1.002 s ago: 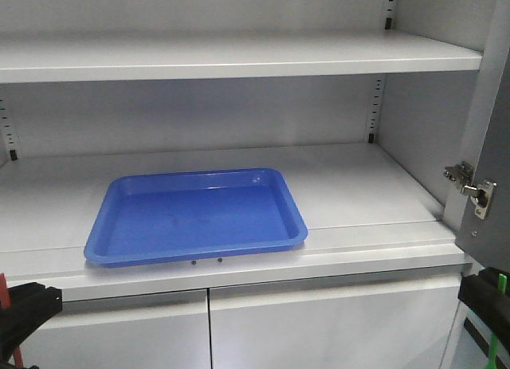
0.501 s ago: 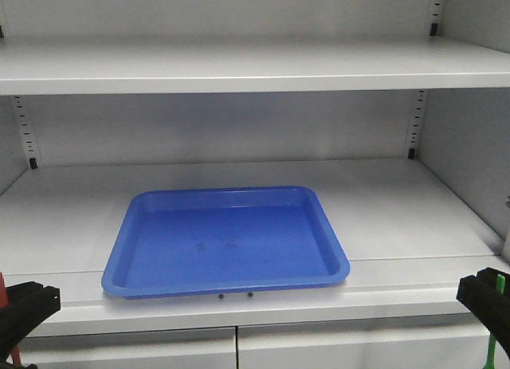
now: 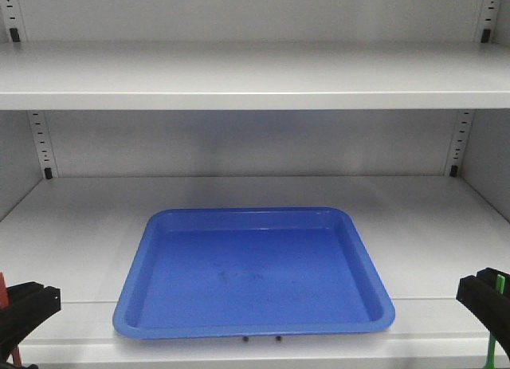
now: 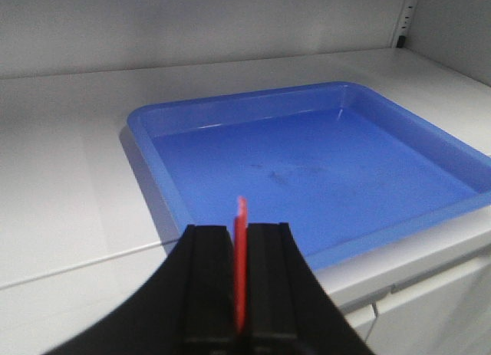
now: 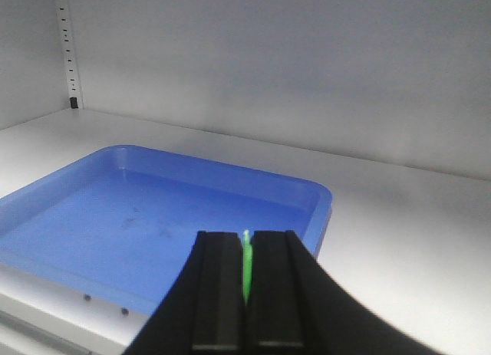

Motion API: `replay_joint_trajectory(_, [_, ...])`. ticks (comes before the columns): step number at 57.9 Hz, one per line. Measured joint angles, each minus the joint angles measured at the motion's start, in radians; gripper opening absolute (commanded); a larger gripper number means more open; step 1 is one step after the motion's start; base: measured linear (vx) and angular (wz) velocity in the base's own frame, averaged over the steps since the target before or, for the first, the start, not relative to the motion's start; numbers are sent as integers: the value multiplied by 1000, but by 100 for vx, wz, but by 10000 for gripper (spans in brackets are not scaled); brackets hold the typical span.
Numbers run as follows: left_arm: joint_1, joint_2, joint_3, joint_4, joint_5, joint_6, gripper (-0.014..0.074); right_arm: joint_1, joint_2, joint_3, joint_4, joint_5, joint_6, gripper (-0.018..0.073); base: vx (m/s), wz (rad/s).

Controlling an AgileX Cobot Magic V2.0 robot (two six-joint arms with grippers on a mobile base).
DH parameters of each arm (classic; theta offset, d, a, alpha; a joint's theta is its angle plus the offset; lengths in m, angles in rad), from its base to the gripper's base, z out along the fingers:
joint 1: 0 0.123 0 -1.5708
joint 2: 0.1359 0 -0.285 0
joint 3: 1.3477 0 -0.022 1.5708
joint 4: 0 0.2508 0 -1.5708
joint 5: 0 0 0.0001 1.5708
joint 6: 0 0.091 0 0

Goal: Sort red and green spoons into left cabinet
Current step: 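Drive up to the open cabinet shelf holding the blue tray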

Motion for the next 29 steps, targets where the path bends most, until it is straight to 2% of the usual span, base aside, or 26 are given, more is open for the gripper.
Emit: replay_joint_trajectory(29, [0,0,0,0,0,0,0,0,0,0,0,0,0,-1,6,2])
